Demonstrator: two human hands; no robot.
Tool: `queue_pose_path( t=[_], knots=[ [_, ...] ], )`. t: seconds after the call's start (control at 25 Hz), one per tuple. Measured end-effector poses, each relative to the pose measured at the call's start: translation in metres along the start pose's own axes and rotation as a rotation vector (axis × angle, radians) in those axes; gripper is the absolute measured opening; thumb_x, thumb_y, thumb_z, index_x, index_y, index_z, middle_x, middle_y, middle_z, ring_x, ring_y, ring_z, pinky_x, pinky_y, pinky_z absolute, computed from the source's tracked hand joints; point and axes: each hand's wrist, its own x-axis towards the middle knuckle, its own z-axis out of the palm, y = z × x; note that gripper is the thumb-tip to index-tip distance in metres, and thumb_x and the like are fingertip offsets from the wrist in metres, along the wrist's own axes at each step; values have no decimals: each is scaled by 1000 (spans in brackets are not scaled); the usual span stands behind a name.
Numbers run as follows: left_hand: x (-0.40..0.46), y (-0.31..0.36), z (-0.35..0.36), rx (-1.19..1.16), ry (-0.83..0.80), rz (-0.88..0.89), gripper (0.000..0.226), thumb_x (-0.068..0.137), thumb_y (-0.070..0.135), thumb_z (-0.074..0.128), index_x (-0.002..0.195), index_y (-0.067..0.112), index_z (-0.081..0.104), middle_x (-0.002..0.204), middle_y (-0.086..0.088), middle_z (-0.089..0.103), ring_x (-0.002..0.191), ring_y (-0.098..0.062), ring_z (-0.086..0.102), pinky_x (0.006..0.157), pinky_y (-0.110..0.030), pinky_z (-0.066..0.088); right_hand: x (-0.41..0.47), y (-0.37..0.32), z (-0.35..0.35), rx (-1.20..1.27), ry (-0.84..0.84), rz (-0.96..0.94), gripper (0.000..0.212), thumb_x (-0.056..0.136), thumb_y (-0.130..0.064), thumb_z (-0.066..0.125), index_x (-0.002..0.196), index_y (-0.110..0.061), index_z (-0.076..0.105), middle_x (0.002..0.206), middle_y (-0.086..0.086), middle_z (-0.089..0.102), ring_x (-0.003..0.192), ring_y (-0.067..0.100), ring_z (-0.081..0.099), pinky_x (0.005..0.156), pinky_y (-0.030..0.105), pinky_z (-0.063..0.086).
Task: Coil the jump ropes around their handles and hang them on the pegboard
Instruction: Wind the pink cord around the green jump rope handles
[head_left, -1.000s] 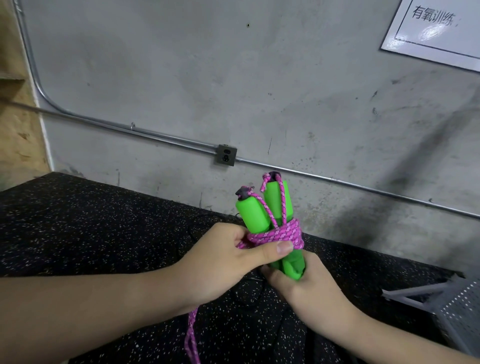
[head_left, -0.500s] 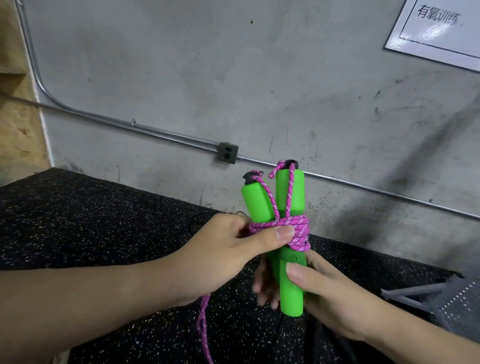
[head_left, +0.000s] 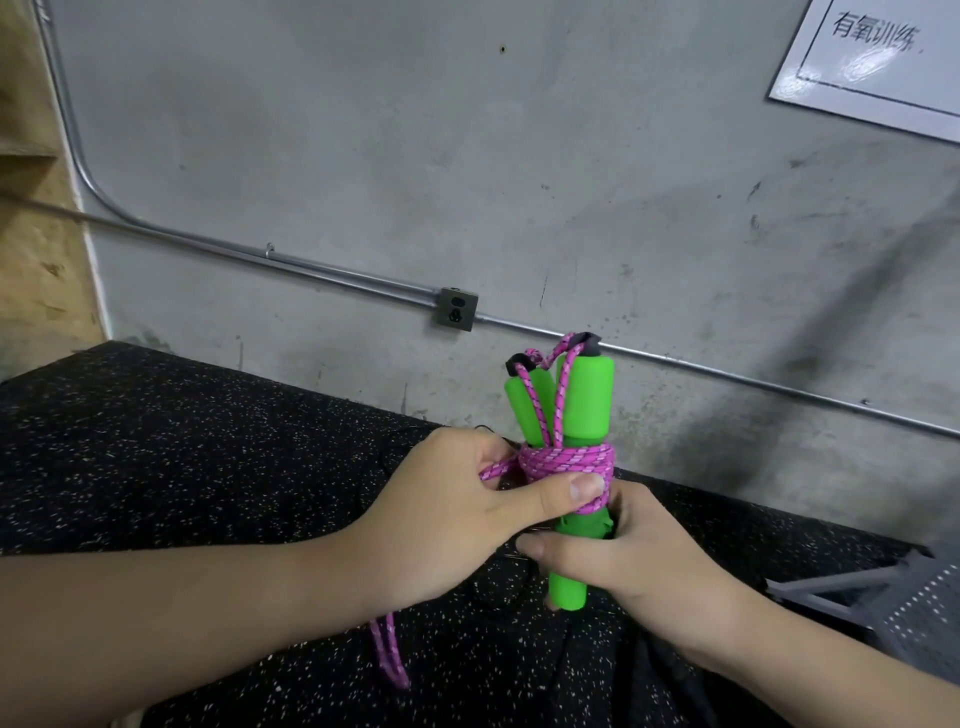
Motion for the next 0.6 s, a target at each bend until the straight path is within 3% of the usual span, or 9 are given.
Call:
queue_pose_path(
  t=[0.08, 0.16, 0.24, 0.32, 0.4, 0.48, 0.6],
  knots=[
    [2, -7, 3, 5, 23, -22, 18, 83, 52, 79, 74, 37, 78, 71, 6, 74, 68, -12, 68, 71, -33, 57, 1, 4, 2, -66, 86, 7, 19, 75, -18, 87, 88, -10, 75, 77, 20, 68, 71, 16, 59, 69, 34, 50],
    [3, -14, 7, -1, 24, -66, 43, 79, 65, 77, 87, 22, 80, 84, -7, 78, 85, -35, 73, 80, -52, 59, 1, 5, 5, -131, 162, 21, 20, 75, -15, 89, 87, -10, 74, 71, 13, 70, 65, 12, 59, 64, 30, 49],
    [2, -19, 9, -19, 28, -98, 57, 74, 72, 75, 91, 17, 79, 90, -14, 78, 93, -42, 71, 82, -59, 56, -2, 2, 6, -200, 179, 42, 23, 73, -18, 91, 88, -14, 73, 68, 5, 71, 60, 9, 59, 60, 26, 50],
    [1, -20, 9, -57, 0, -110, 57, 75, 69, 76, 94, 15, 79, 94, -14, 78, 96, -41, 71, 86, -59, 56, -4, 0, 4, -235, 147, 63, 28, 71, -24, 93, 89, -17, 74, 73, 6, 73, 63, 8, 62, 62, 25, 51],
    [1, -17, 6, -108, -43, -87, 44, 82, 55, 76, 99, 14, 80, 97, -9, 79, 96, -33, 74, 90, -50, 58, -6, 0, -2, -172, 72, 72, 25, 71, -25, 93, 88, -19, 75, 73, 3, 72, 68, 8, 63, 66, 23, 52],
    [2, -13, 4, -164, -102, -63, 34, 86, 39, 74, 105, 12, 78, 99, -7, 80, 93, -28, 76, 88, -39, 61, -8, 0, -6, 71, -62, 106, 22, 75, -21, 88, 94, -19, 77, 83, 6, 72, 78, 12, 67, 74, 25, 54],
    [3, -12, 3, -226, -165, -60, 32, 90, 36, 72, 105, 8, 75, 94, -12, 78, 78, -28, 70, 75, -36, 59, -10, -1, -13, 486, -261, 229, 29, 80, -15, 80, 108, -12, 74, 99, 20, 70, 86, 29, 70, 82, 39, 57]
  ],
)
